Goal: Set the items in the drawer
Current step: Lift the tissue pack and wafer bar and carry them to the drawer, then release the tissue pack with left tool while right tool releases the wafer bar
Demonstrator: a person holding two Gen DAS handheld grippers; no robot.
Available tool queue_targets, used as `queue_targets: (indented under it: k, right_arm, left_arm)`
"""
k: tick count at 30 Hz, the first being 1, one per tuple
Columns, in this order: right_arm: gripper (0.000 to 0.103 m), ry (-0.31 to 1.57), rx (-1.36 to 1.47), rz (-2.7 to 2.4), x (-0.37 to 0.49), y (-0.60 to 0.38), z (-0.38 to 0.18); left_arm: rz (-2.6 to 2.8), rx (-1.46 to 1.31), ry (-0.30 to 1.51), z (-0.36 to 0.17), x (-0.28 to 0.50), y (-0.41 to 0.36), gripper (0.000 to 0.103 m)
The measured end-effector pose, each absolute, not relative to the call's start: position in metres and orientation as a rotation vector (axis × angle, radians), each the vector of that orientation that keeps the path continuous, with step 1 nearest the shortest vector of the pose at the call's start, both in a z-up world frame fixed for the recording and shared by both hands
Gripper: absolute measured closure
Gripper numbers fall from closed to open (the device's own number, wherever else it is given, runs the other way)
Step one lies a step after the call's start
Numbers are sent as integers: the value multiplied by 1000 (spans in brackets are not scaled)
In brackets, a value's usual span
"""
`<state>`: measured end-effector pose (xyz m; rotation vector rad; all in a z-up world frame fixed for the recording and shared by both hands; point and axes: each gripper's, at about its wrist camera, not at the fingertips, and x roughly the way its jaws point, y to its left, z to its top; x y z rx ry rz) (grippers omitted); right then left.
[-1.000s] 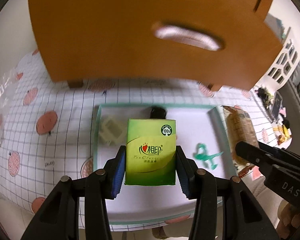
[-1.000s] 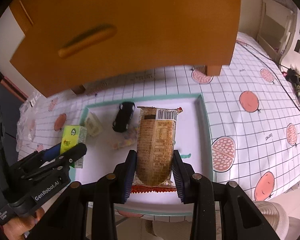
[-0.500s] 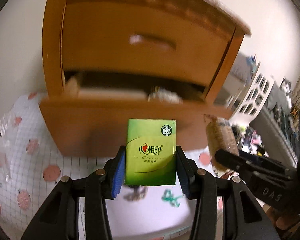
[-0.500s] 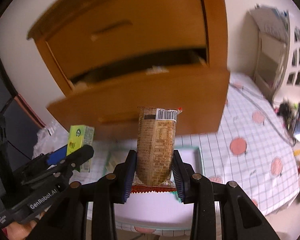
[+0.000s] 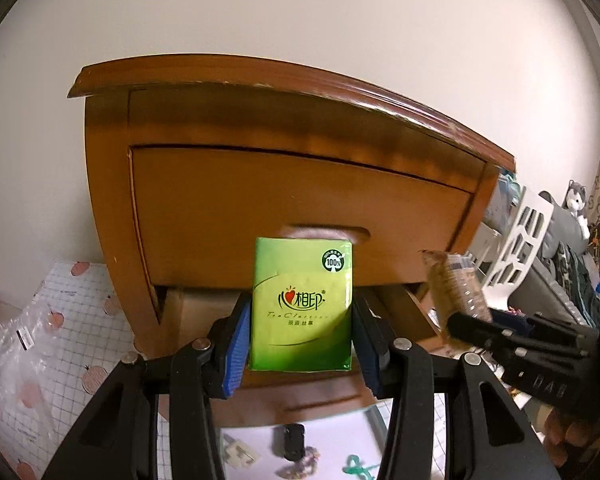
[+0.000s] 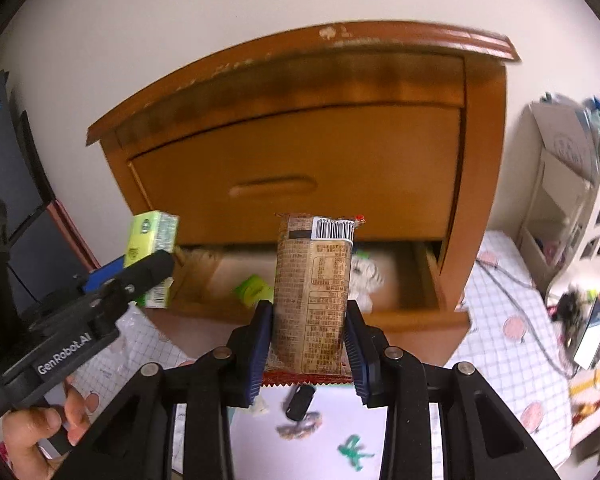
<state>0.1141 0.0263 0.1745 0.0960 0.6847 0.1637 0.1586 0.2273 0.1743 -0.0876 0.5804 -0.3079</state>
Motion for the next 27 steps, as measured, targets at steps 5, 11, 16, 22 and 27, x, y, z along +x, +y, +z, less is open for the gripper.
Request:
queue_targets:
  k: [5, 11, 16, 22, 27]
  right_arm:
    - [66, 703, 91, 141, 139, 21, 181]
    - [66, 748, 86, 121, 157, 17, 166]
    - [66, 800, 65, 123, 172, 29, 148]
    - [66, 837, 26, 132, 183, 47, 131]
    - [65, 859, 9, 134, 191, 55, 123]
  left_arm:
    - [-291, -84, 601, 166, 176, 228, 55]
    - [-272, -91, 655, 143, 195, 223, 55]
    - [-247, -102, 710, 124, 210, 223, 55]
    - [-224, -115, 752, 109, 223, 225, 54]
    - [-224, -119, 774, 102, 228, 223, 54]
